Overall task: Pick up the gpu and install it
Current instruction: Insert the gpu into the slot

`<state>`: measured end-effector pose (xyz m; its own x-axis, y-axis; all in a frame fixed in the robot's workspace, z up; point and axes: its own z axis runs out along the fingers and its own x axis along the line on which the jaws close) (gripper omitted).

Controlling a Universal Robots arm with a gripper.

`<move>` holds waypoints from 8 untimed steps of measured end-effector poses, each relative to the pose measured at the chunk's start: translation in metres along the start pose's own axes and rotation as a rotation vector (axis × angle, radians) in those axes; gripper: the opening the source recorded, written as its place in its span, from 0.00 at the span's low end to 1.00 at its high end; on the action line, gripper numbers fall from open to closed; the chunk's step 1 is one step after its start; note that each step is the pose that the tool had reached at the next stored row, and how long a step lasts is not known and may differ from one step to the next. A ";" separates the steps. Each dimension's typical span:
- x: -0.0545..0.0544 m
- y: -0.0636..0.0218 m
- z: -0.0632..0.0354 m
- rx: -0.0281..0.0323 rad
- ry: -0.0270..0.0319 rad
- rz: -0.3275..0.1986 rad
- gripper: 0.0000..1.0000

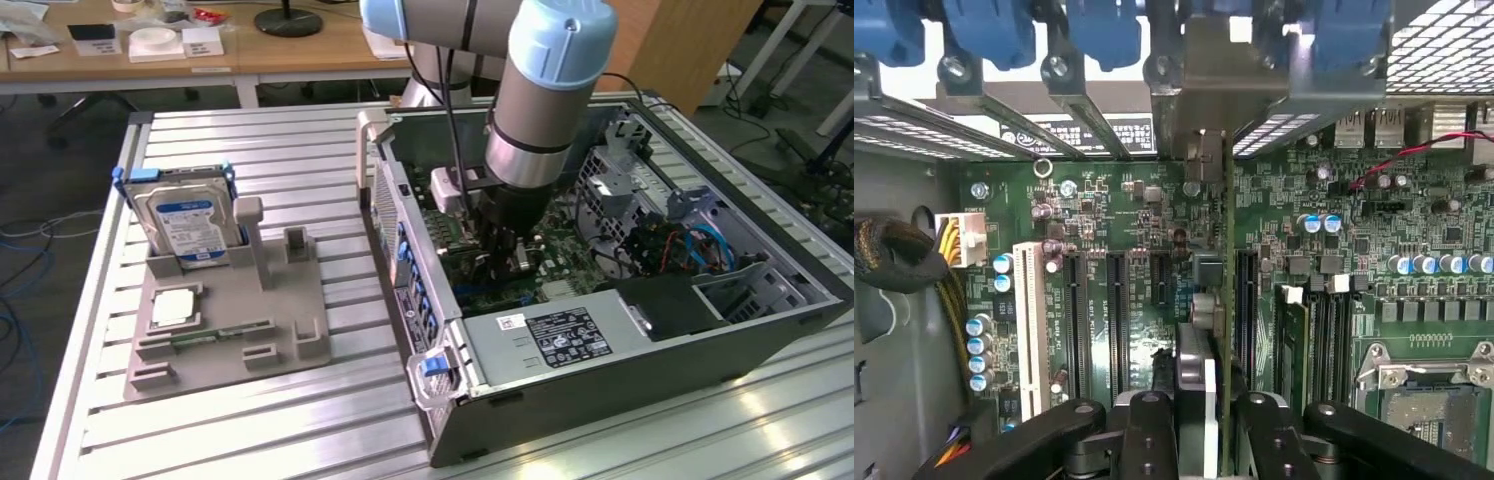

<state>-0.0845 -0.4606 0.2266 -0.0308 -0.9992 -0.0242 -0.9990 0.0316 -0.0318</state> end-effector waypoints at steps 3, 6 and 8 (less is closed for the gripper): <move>0.000 0.0001 0.0010 -0.0002 0.0005 0.000 0.28; 0.000 0.0002 0.0039 -0.0009 0.0000 0.000 0.28; 0.000 0.0001 0.0067 0.0003 -0.0010 0.000 0.28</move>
<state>-0.0844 -0.4604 0.2199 -0.0308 -0.9992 -0.0252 -0.9990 0.0316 -0.0320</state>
